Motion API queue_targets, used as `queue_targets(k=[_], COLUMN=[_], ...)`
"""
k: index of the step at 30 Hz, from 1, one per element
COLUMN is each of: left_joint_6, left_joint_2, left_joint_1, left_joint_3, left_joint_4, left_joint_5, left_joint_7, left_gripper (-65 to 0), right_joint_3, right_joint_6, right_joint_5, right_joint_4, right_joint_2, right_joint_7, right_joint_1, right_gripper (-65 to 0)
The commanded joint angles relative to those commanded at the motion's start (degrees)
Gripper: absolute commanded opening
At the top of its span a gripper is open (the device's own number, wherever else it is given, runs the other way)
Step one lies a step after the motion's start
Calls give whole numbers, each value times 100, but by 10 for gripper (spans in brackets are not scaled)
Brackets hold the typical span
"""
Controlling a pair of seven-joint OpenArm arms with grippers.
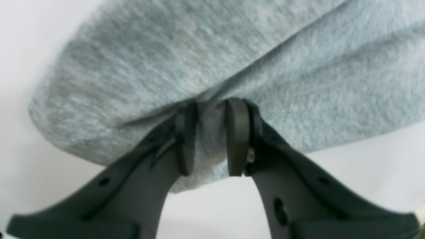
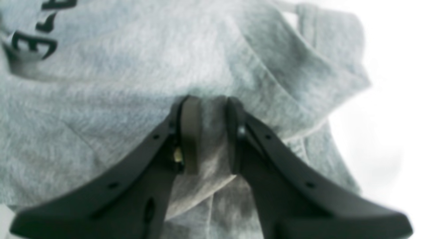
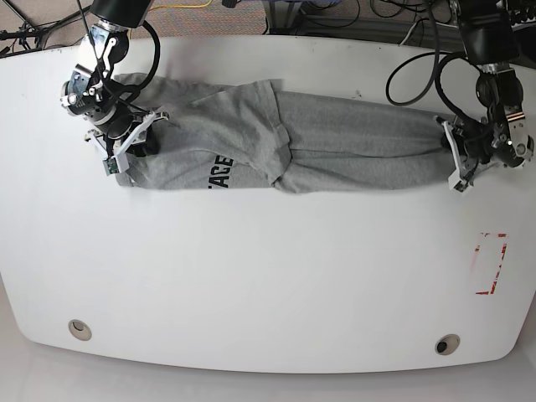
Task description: Fold the T-shirt properly
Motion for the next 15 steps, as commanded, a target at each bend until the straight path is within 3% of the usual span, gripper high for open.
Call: queue_targets(k=[12,15], left_joint_6=[0,0], left_joint_2=[-26,-26], left_joint_1=[-431,-431], left_joint_3=[88,0], left_joint_4=[343,721], left_joint_5=[-44,-70], left_joint_7=[316,448], left_gripper=[-504,-440], right_joint_3=[-9,-9], right_joint_6=[0,0], right_joint_5=[0,0], right_joint_4=[0,0], right_joint_2=[26,18], right_joint_7=[0,0], right_joint_1=[88,88], right_gripper=[-528,-528])
